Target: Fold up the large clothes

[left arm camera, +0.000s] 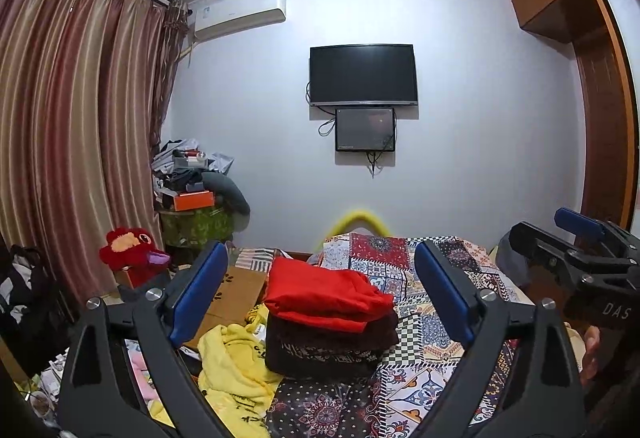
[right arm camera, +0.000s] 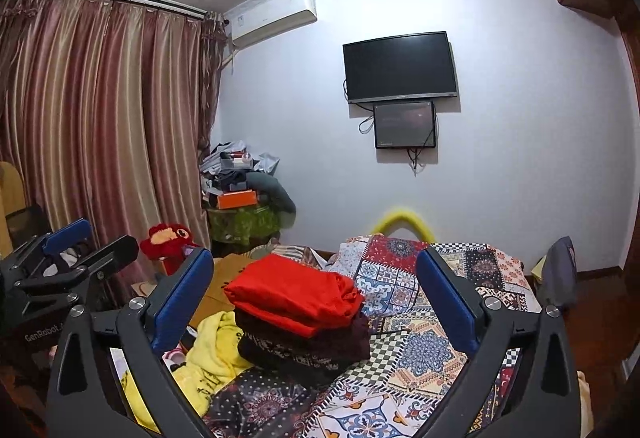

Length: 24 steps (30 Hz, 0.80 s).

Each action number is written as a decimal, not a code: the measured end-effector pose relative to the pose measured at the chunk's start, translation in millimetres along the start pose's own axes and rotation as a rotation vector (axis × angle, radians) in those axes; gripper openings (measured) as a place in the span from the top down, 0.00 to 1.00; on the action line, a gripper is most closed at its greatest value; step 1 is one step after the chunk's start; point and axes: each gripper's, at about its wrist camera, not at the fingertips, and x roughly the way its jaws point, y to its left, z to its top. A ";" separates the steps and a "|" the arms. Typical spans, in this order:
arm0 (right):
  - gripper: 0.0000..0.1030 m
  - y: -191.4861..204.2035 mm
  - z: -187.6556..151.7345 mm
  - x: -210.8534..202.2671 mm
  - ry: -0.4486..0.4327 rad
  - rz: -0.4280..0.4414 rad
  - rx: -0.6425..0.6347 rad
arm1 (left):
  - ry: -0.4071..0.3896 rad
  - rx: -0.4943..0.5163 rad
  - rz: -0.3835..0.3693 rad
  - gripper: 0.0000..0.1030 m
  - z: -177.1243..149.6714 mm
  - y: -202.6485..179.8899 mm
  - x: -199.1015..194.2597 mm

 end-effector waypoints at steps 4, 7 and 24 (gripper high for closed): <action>0.02 -1.0 1.0 -0.4 0.008 0.000 0.002 | 0.005 0.000 0.003 0.08 -1.6 0.3 1.8; 0.02 -1.0 1.0 -1.3 0.011 -0.002 0.003 | 0.007 0.000 0.004 0.08 -0.9 -0.4 3.3; 0.02 -3.9 2.0 -1.5 0.017 -0.005 0.013 | 0.012 -0.004 0.003 0.08 -1.7 -1.0 3.9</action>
